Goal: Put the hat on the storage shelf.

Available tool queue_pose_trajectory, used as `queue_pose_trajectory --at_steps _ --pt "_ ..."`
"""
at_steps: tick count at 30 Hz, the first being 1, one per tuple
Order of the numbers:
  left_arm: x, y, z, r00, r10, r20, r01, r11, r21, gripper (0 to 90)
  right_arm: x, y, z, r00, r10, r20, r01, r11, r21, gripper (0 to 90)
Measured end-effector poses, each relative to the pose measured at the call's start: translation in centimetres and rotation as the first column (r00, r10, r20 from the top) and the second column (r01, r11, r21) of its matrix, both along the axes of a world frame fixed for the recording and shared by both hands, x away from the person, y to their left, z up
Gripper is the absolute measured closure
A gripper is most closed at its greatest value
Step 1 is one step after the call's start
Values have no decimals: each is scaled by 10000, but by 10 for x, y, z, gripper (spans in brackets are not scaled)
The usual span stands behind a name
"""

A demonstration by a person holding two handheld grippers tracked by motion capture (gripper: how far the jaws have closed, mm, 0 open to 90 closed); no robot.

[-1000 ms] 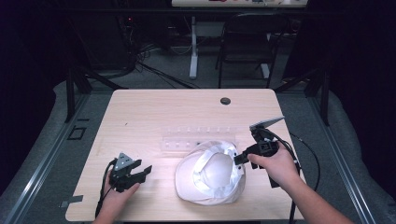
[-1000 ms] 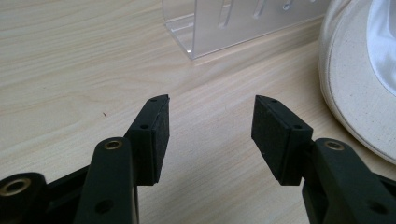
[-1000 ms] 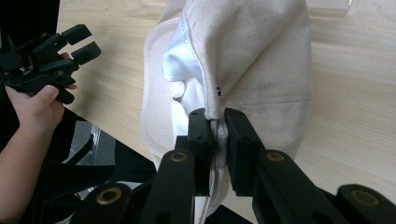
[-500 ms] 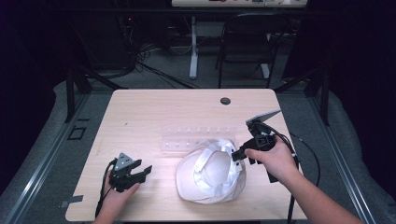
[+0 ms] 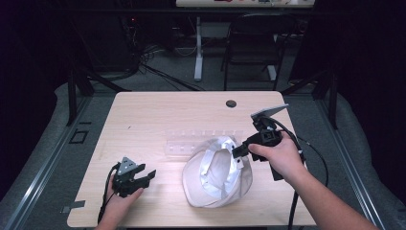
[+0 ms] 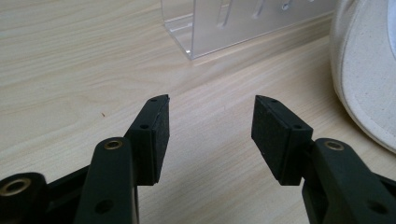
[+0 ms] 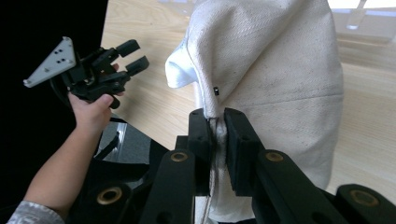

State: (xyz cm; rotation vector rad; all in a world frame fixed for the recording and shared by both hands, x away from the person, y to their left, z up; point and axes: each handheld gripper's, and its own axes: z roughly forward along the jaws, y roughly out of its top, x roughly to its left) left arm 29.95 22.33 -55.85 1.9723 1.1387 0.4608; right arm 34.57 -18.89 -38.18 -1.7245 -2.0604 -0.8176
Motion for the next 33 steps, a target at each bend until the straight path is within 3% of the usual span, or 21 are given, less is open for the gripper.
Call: queue_pose_trajectory --at_steps 8,20,33 --pt "0 0 0 10000 -10 -51 10 10000 -6 470 3 2 8 9999 80 -119 -77 9996 273 819" --pt "0 -1 0 10000 -43 -5 43 10000 31 470 3 1 13 9992 146 -360 -104 9933 1148 821" --pt "-1 -2 0 10000 -66 10 66 10000 -42 469 2 -2 32 9997 139 187 -168 9862 1644 822"
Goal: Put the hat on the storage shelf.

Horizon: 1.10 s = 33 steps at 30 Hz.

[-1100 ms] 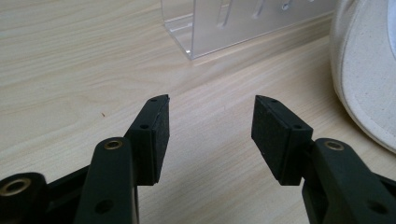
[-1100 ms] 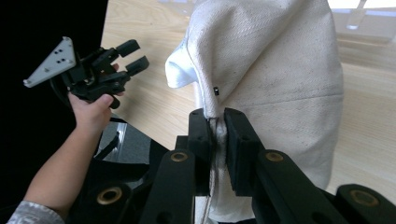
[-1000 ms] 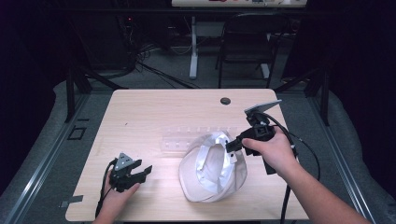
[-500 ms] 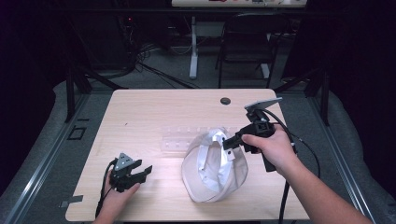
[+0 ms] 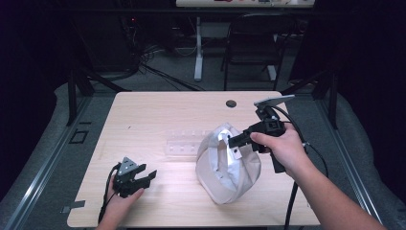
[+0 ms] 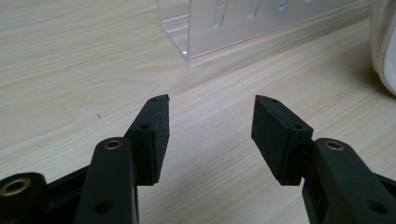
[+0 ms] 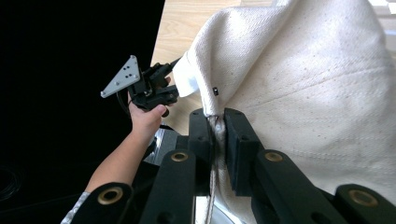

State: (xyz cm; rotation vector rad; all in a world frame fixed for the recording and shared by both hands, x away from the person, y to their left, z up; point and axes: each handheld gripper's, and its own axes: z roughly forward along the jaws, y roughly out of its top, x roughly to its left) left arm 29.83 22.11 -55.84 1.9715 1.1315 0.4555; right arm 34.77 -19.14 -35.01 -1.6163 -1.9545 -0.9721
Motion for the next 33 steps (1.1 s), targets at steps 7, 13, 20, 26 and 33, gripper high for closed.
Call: queue_pose_trajectory --at_steps 7,13,20,26,33 --pt "-1 -3 -1 10000 -36 -5 36 10000 -12 469 2 -5 8 9997 -174 161 173 9998 43 822" --pt "-1 -6 -1 9998 -213 -23 213 9997 132 469 8 -9 10 9995 -287 131 281 9989 386 822" --pt "-3 -9 -1 9993 -379 1 379 9993 19 480 12 -8 16 9989 -378 294 354 9963 780 822" --pt "-6 -15 1 9980 -627 37 627 9980 29 480 16 -8 21 9979 -511 409 466 9934 1046 822" --pt "-7 -20 1 9973 -734 -78 732 9969 -277 479 22 -12 25 9965 -697 472 641 9917 1114 822"
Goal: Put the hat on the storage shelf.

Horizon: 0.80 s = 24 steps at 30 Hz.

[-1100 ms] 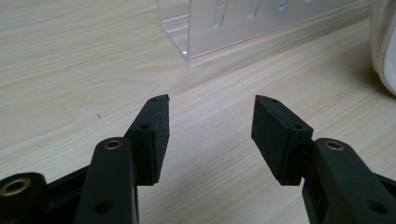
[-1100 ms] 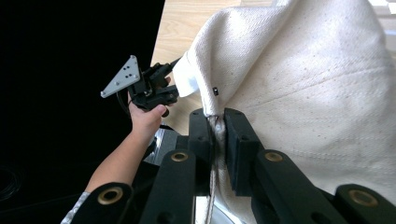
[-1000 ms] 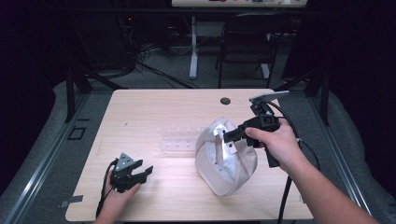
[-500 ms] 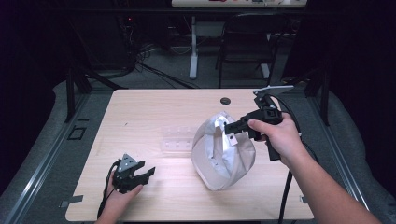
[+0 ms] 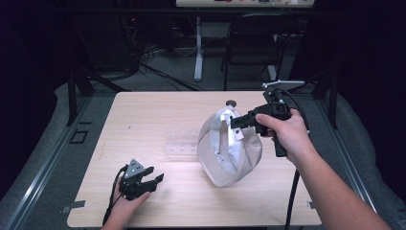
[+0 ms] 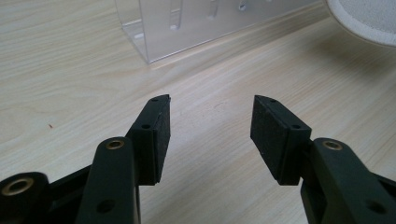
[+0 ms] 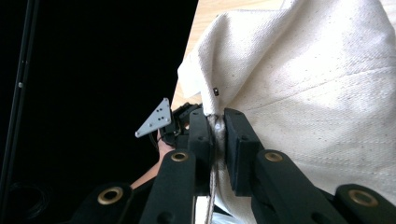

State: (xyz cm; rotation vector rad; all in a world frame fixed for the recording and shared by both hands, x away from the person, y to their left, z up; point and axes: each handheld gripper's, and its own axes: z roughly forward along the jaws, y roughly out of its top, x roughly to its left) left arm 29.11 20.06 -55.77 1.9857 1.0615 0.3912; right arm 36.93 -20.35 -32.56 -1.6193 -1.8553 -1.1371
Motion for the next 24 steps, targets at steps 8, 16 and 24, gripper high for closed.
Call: queue_pose_trajectory --at_steps 8,16,24 --pt "-7 -15 5 9987 -512 75 512 9987 -78 499 7 -4 5 9999 -153 63 152 9999 68 822" --pt "-13 -38 23 9916 -1281 177 1289 9902 -540 485 11 -2 16 9993 -326 198 325 9995 57 822" --pt "-14 -65 39 9806 -1823 718 1843 9826 -227 478 17 4 26 9978 -572 332 572 9984 31 822"
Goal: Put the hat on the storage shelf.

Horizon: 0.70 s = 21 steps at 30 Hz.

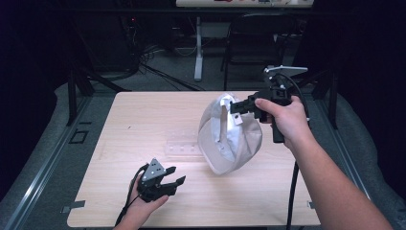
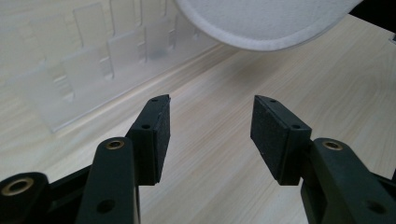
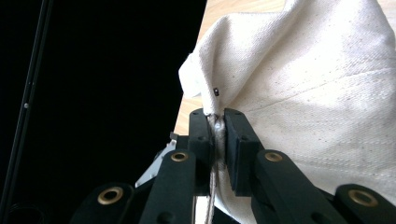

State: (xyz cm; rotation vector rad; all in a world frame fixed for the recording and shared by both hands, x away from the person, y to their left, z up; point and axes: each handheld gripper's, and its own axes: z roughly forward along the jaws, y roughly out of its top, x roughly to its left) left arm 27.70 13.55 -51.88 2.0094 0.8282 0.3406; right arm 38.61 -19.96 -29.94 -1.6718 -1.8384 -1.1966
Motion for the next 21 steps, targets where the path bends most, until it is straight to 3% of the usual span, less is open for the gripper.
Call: queue_pose_trajectory --at_steps 10,21 --pt "1 -46 21 9939 -770 794 746 9967 334 471 10 9 11 9998 -182 111 182 9998 0 822" --pt "9 -82 31 9913 -922 936 872 9946 562 448 22 18 13 9990 -431 113 429 9990 148 822"
